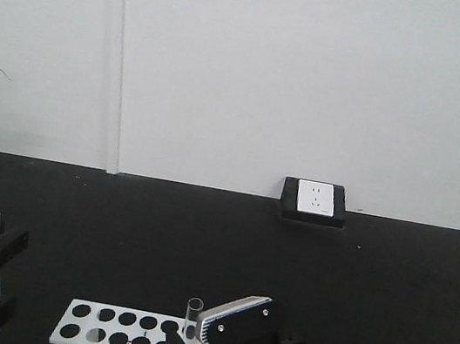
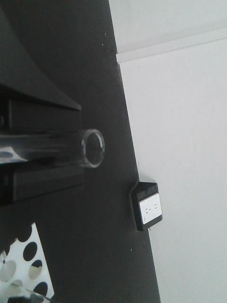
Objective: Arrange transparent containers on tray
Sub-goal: 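Move the right gripper to the other clear tube and grasp it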
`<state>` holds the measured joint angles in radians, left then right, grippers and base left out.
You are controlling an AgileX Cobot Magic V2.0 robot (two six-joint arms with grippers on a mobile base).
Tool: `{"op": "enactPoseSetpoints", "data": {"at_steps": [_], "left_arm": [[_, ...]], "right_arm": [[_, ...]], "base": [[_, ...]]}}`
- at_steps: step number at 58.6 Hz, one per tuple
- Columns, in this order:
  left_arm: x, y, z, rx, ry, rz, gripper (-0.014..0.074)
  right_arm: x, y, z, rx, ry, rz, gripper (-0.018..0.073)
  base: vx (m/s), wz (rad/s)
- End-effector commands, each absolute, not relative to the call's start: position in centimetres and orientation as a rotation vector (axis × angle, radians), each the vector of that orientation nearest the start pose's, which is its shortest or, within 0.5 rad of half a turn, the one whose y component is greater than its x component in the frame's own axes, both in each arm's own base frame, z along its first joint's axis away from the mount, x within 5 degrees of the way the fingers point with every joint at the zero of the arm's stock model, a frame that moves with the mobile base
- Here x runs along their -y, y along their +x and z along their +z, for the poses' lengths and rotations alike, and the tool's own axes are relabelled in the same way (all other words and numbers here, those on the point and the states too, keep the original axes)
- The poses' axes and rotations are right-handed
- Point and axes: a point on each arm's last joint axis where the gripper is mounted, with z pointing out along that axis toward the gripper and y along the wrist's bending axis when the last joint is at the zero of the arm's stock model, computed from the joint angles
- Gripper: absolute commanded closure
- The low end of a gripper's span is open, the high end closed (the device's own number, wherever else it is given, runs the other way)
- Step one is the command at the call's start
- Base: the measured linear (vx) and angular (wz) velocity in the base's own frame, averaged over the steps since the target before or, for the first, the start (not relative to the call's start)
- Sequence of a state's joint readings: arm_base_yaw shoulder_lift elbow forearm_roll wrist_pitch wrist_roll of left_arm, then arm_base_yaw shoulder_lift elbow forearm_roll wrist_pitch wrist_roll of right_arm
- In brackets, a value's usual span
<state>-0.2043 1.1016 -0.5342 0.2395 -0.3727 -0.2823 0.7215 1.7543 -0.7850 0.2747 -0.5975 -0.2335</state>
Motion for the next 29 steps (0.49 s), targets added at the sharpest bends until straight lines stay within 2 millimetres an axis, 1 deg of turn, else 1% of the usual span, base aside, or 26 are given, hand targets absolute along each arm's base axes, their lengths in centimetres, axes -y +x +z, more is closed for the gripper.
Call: {"op": "enactPoseSetpoints", "data": {"at_steps": [1,12,23,29], "left_arm": [[5.6,22.2,30.8,-1.546,0.175,-0.307,0.0462],[5.6,22.2,30.8,-1.546,0.175,-0.307,0.0462],[5.6,22.2,30.8,-1.546,0.175,-0.307,0.0462],[5.6,22.2,30.8,-1.546,0.175,-0.307,0.0462]], "right_arm": [[-22.9,28.5,21.7,-1.64,-0.501,0.38,-0.0007],[-24.2,30.0,21.5,-1.631,-0.479,0.397,-0.0005],[-24.1,30.0,21.2,-1.64,-0.469,0.394,0.0001],[-24.1,30.0,21.2,-1.641,-0.465,0.394,0.0041]], "base": [[0.0,0.0],[0.0,0.0],[0.0,0.0],[0.0,0.0]]}}
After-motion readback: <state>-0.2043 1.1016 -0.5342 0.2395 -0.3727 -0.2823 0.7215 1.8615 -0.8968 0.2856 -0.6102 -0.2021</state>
